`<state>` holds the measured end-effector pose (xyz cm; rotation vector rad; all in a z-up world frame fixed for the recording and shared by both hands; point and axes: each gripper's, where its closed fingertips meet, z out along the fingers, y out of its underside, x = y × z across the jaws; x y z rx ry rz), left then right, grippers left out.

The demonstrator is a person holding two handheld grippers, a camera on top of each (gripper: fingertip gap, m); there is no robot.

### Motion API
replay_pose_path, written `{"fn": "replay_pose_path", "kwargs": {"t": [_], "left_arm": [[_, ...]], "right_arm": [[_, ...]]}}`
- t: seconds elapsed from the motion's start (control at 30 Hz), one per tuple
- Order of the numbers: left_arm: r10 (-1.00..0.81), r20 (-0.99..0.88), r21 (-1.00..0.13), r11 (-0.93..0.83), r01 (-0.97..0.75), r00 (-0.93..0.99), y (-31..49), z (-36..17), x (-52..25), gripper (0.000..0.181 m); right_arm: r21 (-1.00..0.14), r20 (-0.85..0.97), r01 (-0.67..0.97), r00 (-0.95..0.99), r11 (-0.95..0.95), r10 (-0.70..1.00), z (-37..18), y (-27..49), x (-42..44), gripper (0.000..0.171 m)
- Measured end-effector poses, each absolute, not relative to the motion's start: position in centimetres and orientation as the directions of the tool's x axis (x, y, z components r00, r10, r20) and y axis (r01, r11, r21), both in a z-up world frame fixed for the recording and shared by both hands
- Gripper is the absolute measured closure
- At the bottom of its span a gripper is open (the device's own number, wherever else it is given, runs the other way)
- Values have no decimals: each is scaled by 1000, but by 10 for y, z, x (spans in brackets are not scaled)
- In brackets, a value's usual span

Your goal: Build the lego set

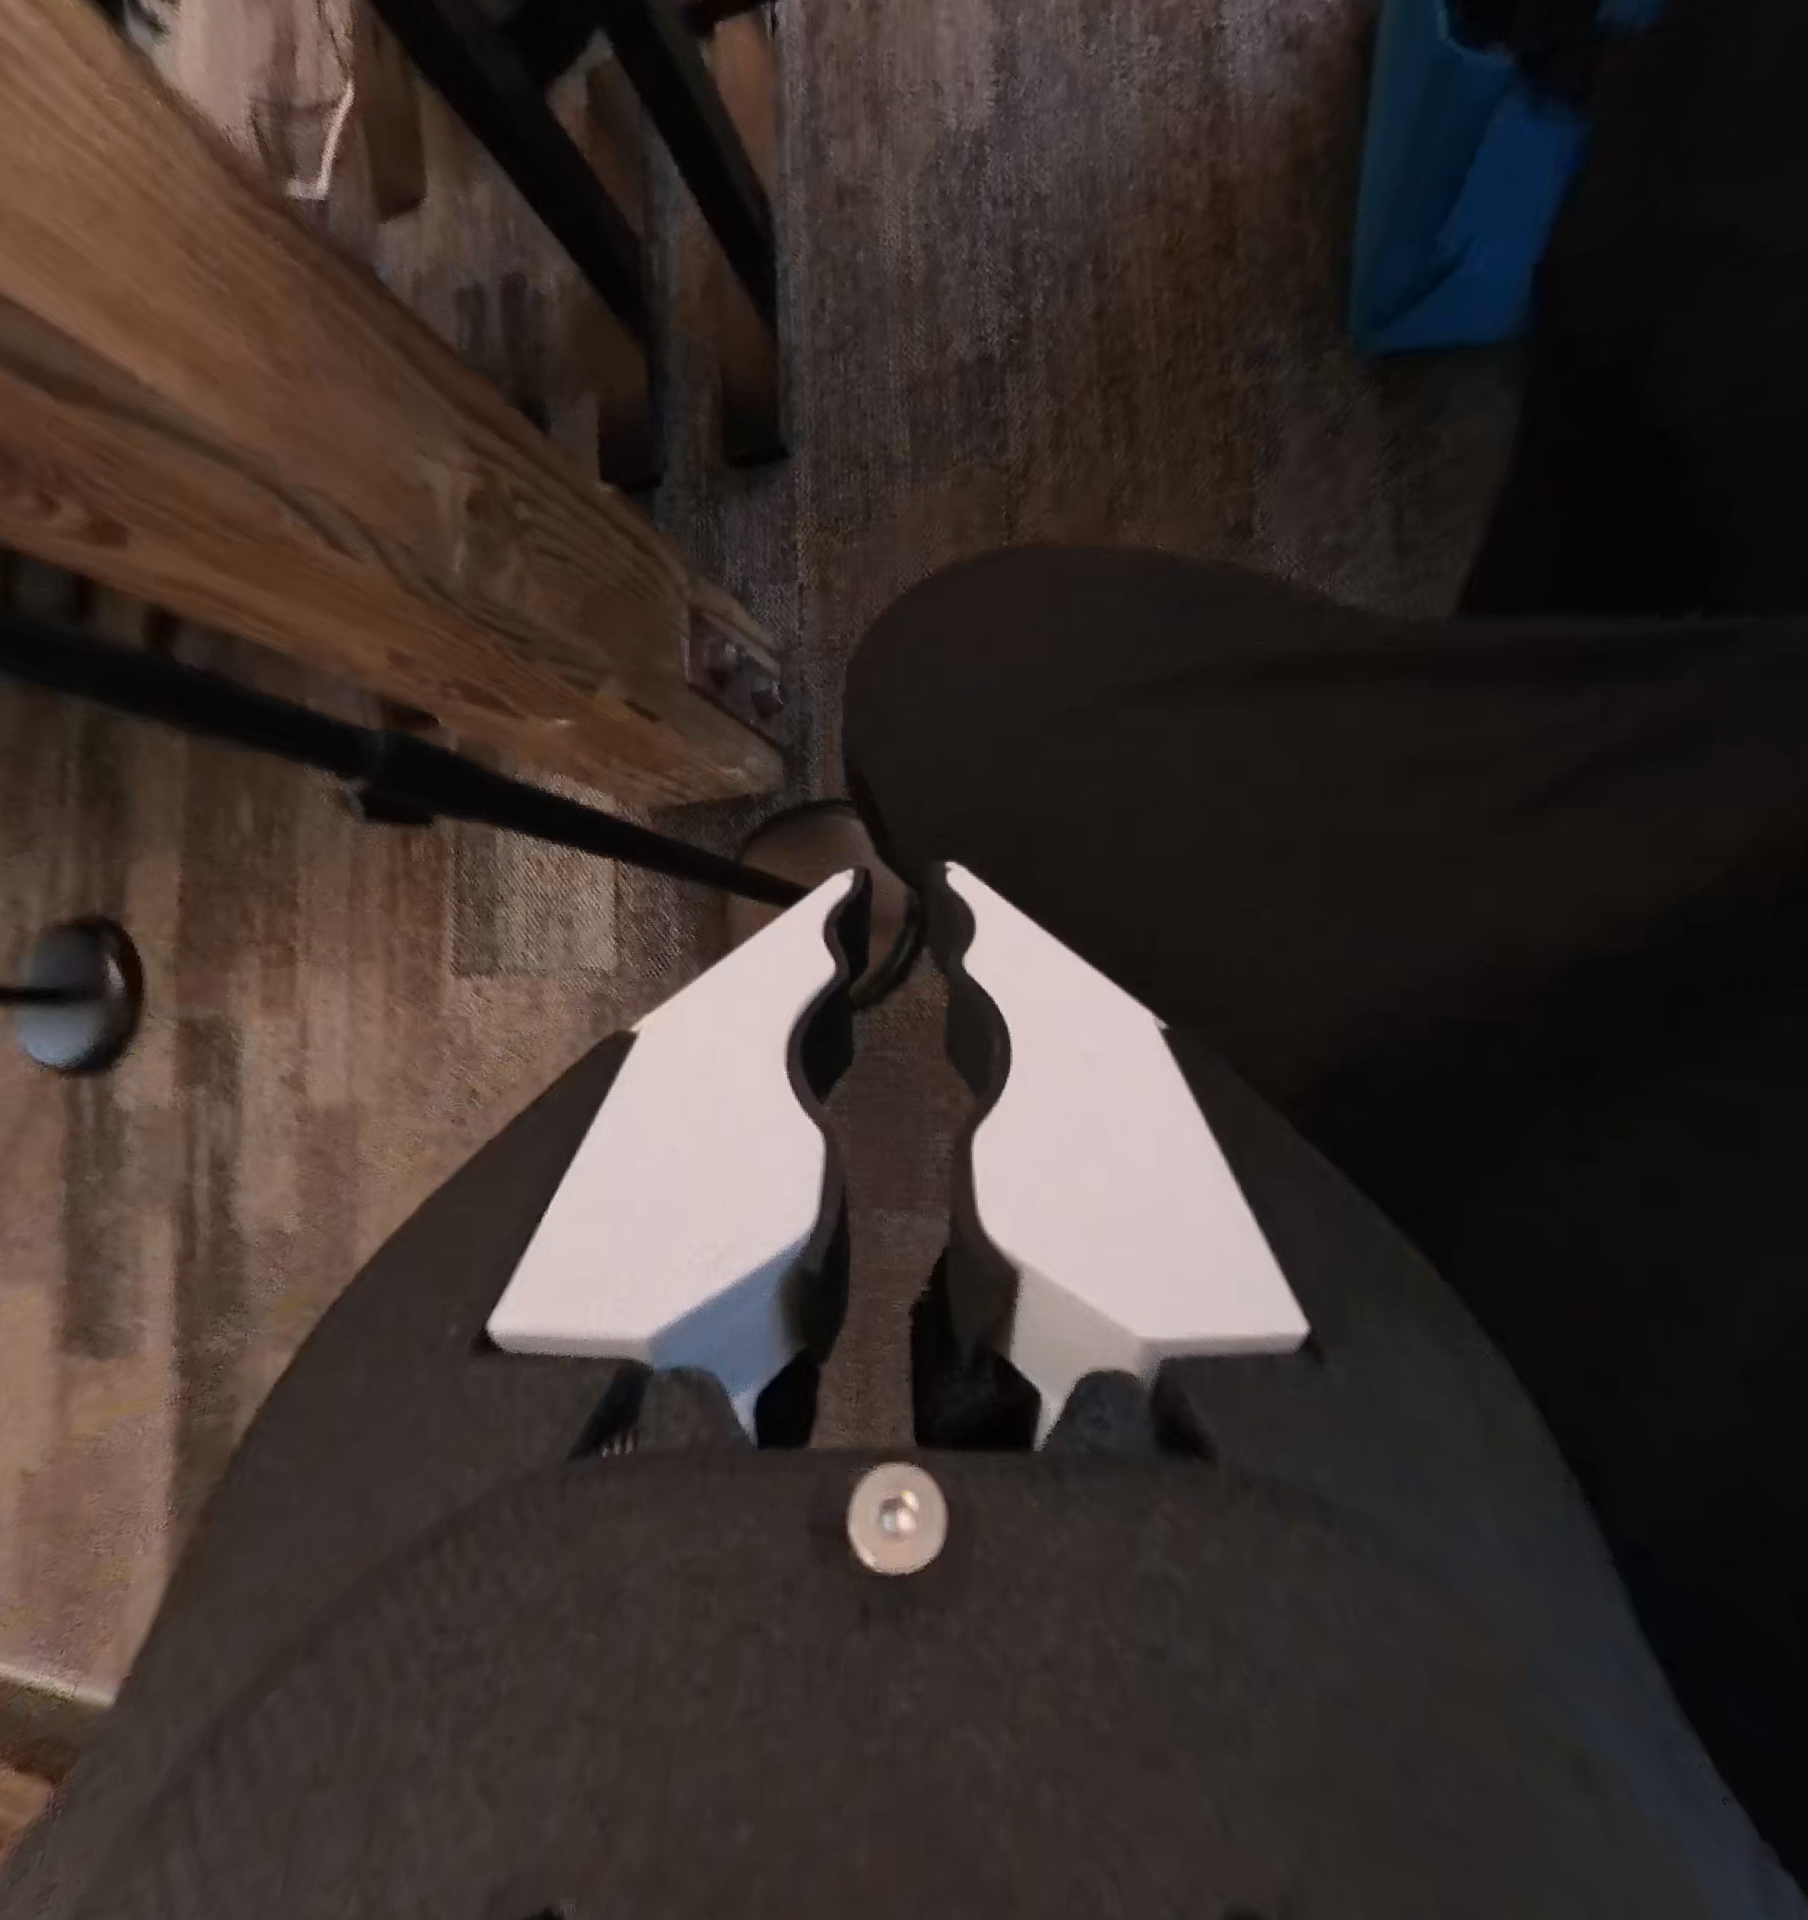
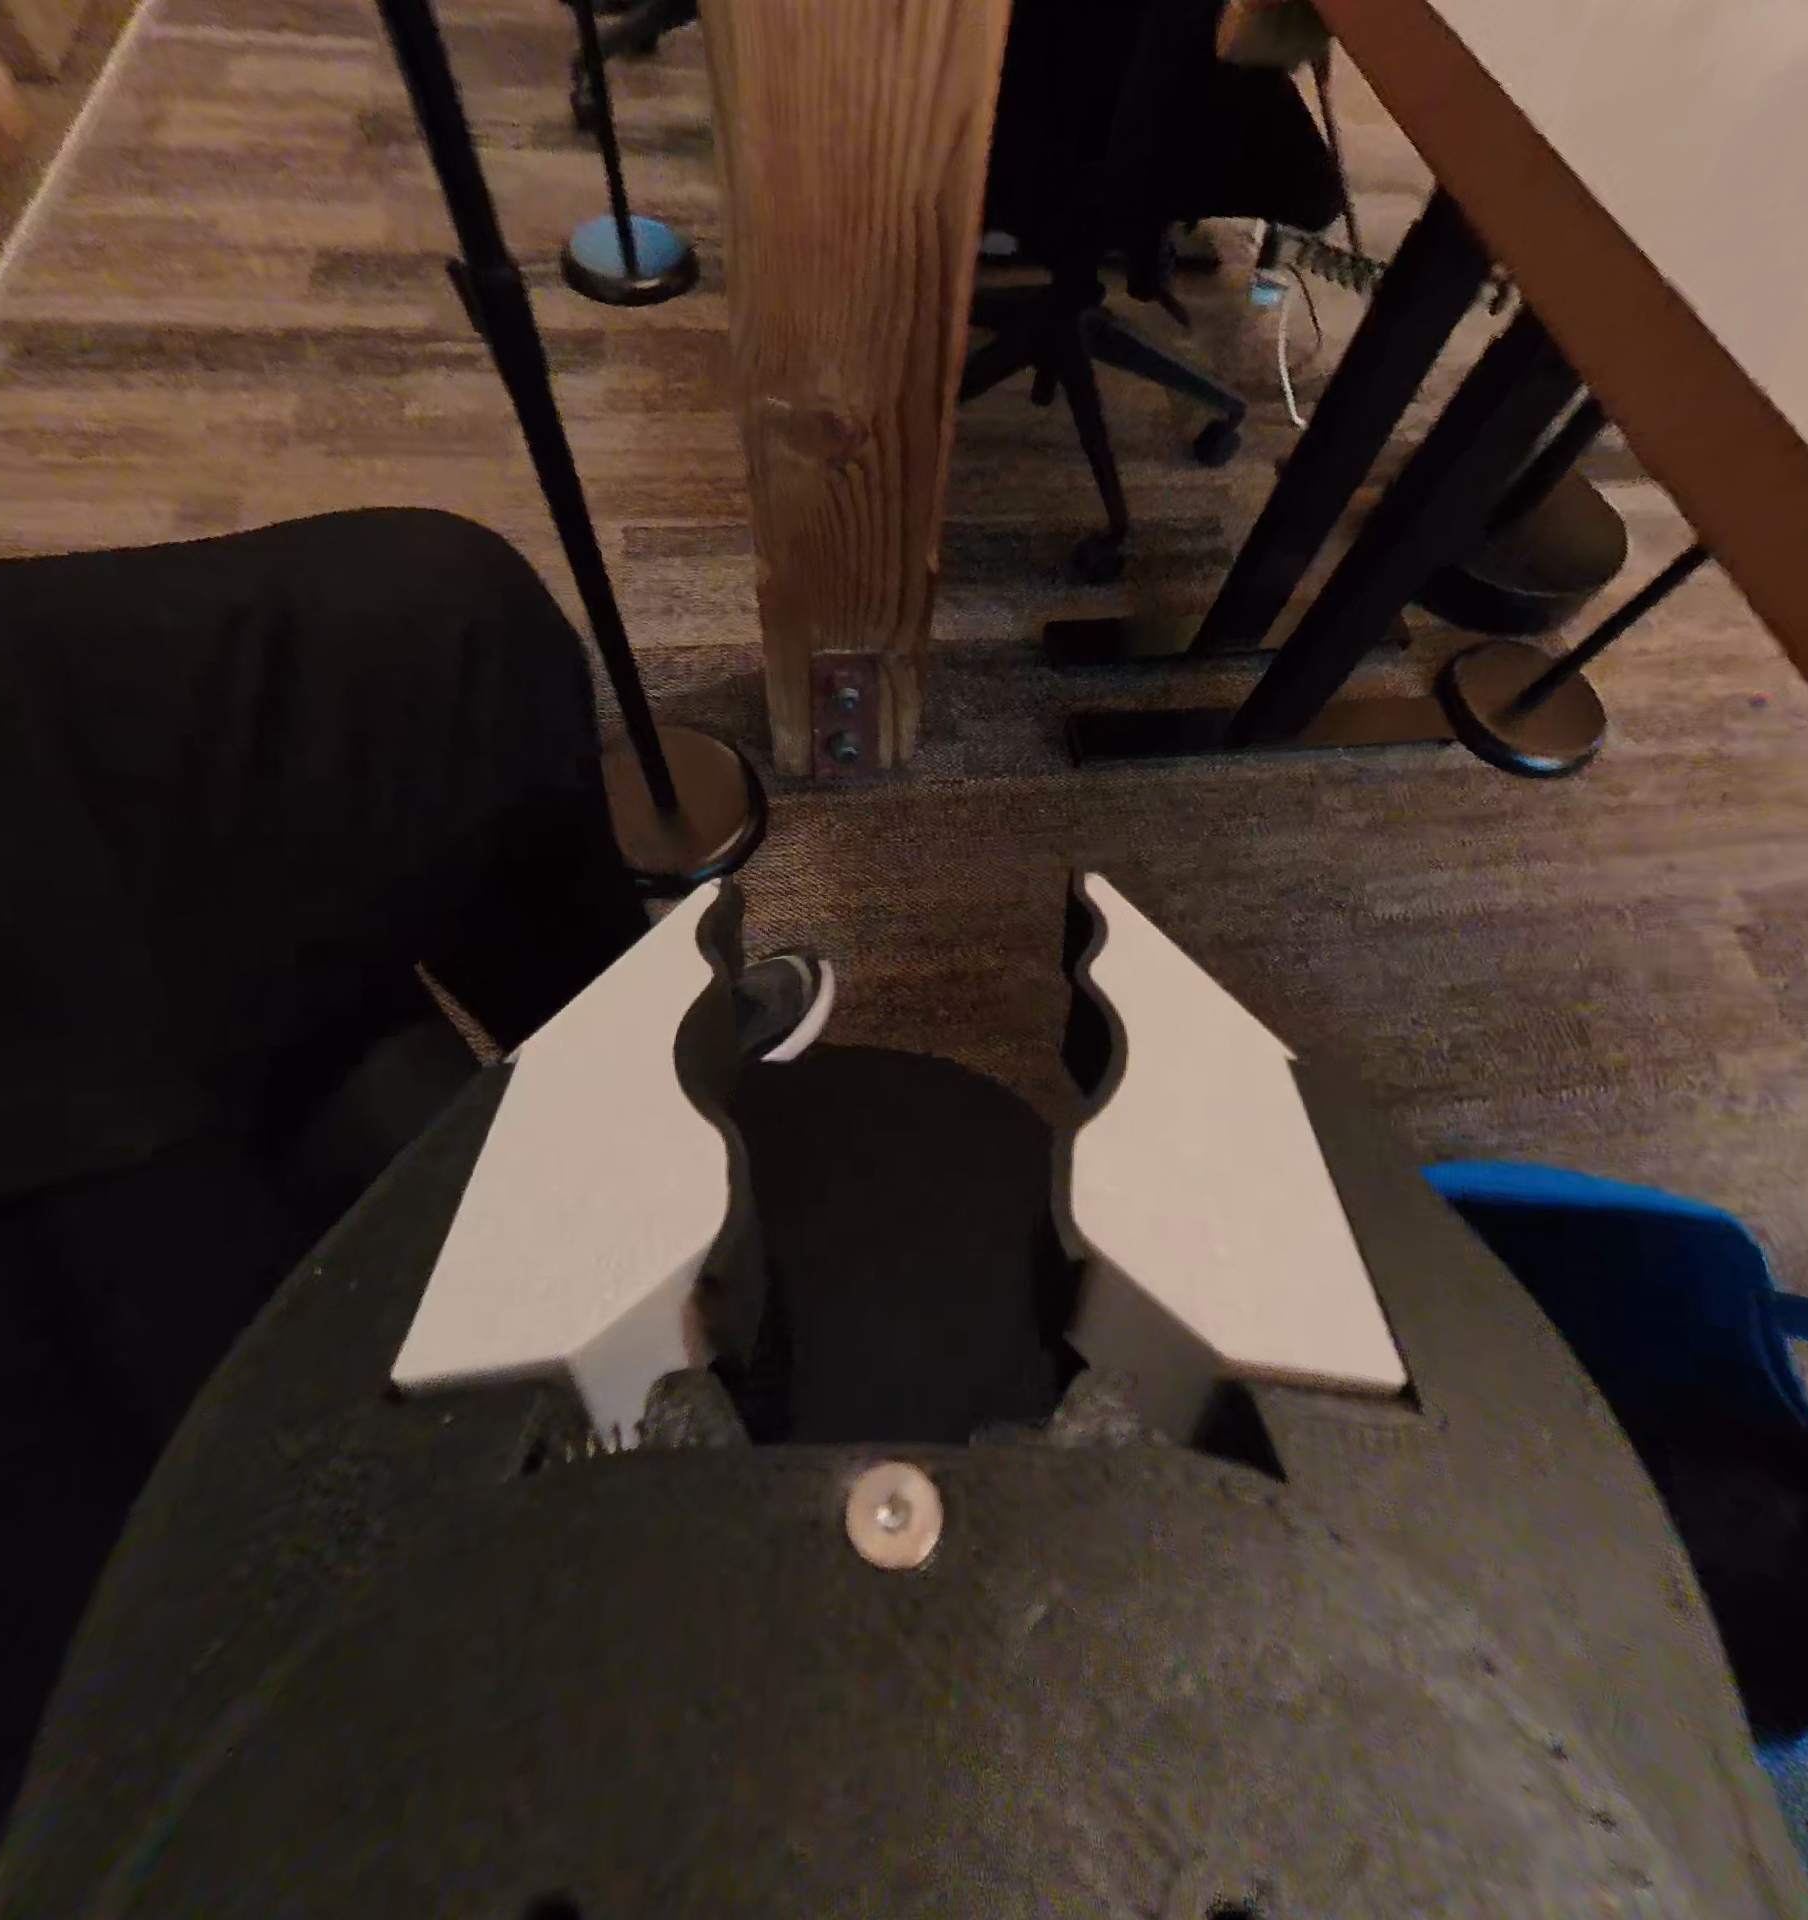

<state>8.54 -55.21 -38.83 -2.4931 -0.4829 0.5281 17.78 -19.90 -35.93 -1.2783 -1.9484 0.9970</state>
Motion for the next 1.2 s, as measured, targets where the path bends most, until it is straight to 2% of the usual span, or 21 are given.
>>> {"fn": "replay_pose_path", "kwargs": {"t": [0.07, 0.2, 0.27, 0.4, 0.43, 0.47, 0.57, 0.67, 0.73, 0.8, 0.93, 1.1, 1.2], "left_arm": [[503, -231, -546, -776, 317, 833, -563, -400, 78, 172], [602, -155, -389, -766, 512, 783, -596, -446, 75, 173], [669, -133, -350, -722, 597, 731, -616, -455, 74, 174], [710, -144, -276, -697, 661, 689, -637, -453, 81, 174], [715, -131, -234, -695, 679, 687, -645, -456, 91, 174], [718, -114, -165, -695, 699, 687, -655, -463, 104, 173], [759, -65, -49, -651, 757, 648, -678, -473, 136, 172], [795, -18, 90, -603, 793, 607, -690, -482, 165, 175], [804, 26, 124, -593, 796, 595, -675, -475, 163, 177], [784, 67, 91, -621, 779, 617, -645, -461, 141, 178], [708, 95, -50, -698, 714, 699, -569, -429, 81, 176], [556, 138, -308, -763, 569, 820, -429, -385, 12, 171], [409, 121, -475, -777, 414, 905, -333, -353, -28, 163]], "right_arm": [[-820, 33, 538, -297, 196, 954, -379, -179, 178, 110], [-775, -51, 629, -150, 56, 987, -423, -140, 184, 112], [-753, -84, 658, -60, -24, 995, -439, -118, 188, 112], [-697, -97, 711, 26, -86, 995, -461, -97, 194, 109], [-706, -90, 701, 49, -98, 995, -461, -92, 196, 112], [-682, -91, 723, 69, -113, 993, -471, -89, 202, 113], [-607, -133, 778, 105, -165, 986, -505, -97, 223, 114], [-486, -186, 846, 146, -220, 972, -541, -119, 256, 114], [-397, -230, 884, 166, -248, 959, -549, -134, 277, 115], [-356, -265, 899, 166, -256, 950, -536, -148, 287, 115], [-363, -302, 896, 146, -255, 942, -492, -164, 278, 118], [-450, -314, 861, 97, -237, 945, -440, -165, 236, 121], [-523, -298, 822, 71, -225, 952, -401, -152, 207, 121]]}}
